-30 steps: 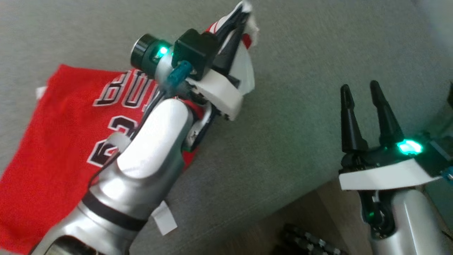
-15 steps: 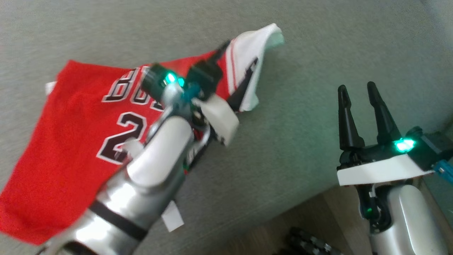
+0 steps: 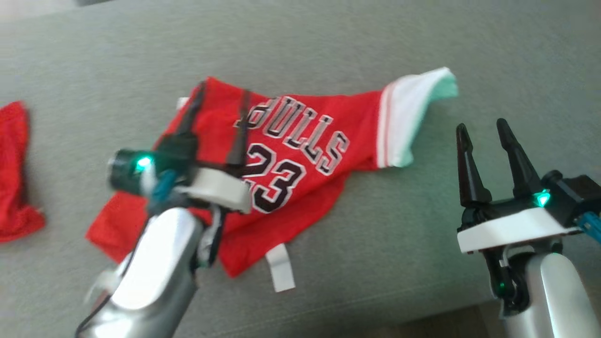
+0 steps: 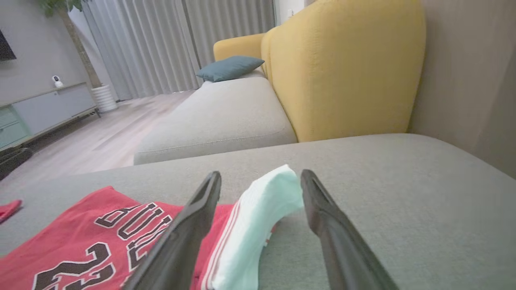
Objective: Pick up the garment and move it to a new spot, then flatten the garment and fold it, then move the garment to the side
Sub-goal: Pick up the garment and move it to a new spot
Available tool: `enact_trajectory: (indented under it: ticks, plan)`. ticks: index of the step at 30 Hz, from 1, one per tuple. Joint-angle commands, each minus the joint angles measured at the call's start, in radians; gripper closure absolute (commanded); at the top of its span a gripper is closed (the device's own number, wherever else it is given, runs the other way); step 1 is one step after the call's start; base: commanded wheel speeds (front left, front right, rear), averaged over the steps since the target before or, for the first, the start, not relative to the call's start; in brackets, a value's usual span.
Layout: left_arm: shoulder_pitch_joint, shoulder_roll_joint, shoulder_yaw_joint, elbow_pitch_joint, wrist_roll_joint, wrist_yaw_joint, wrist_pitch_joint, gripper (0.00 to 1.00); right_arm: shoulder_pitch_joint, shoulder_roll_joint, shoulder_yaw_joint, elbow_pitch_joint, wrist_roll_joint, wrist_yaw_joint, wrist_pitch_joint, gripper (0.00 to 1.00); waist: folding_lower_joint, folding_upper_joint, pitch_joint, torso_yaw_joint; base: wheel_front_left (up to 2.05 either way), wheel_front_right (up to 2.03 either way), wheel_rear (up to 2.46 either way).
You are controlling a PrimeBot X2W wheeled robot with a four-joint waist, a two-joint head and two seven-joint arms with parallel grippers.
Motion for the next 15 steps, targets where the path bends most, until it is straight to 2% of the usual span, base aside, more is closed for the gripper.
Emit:
enact_trajectory:
  ticks: [1, 5, 8, 11, 15]
  plan:
    - [0.007, 0.030, 0.072, -0.066, 0.008, 0.023, -0.011, 0.00, -0.004, -0.012, 0.014, -0.046, -0.009, 0.004, 0.008, 0.00, 0.0000, 0.0000, -0.041, 0.064, 0.00, 0.00, 0.00]
    - [0.091, 0.067, 0.162, -0.130, 0.023, 0.061, -0.012, 0.00, 0.006, -0.016, 0.004, -0.053, -0.018, 0.004, 0.024, 0.00, 0.0000, 0.0000, -0.058, 0.101, 0.00, 0.00, 0.00]
    - [0.152, 0.089, 0.212, -0.166, 0.032, 0.072, -0.012, 0.00, 0.015, -0.018, 0.001, -0.053, -0.021, 0.004, 0.033, 0.00, 0.0000, 0.0000, -0.072, 0.118, 0.00, 0.00, 0.00]
    - [0.207, 0.106, 0.247, -0.192, 0.037, 0.064, -0.012, 0.00, 0.028, -0.020, 0.000, -0.051, -0.023, 0.004, 0.039, 0.00, 0.0000, 0.0000, -0.090, 0.125, 0.00, 0.00, 0.00]
    - [0.263, 0.115, 0.274, -0.224, 0.034, 0.026, -0.012, 0.00, 0.053, -0.022, 0.001, -0.047, -0.024, 0.004, 0.046, 0.00, 0.0000, 0.0000, -0.117, 0.127, 0.00, 0.00, 0.00]
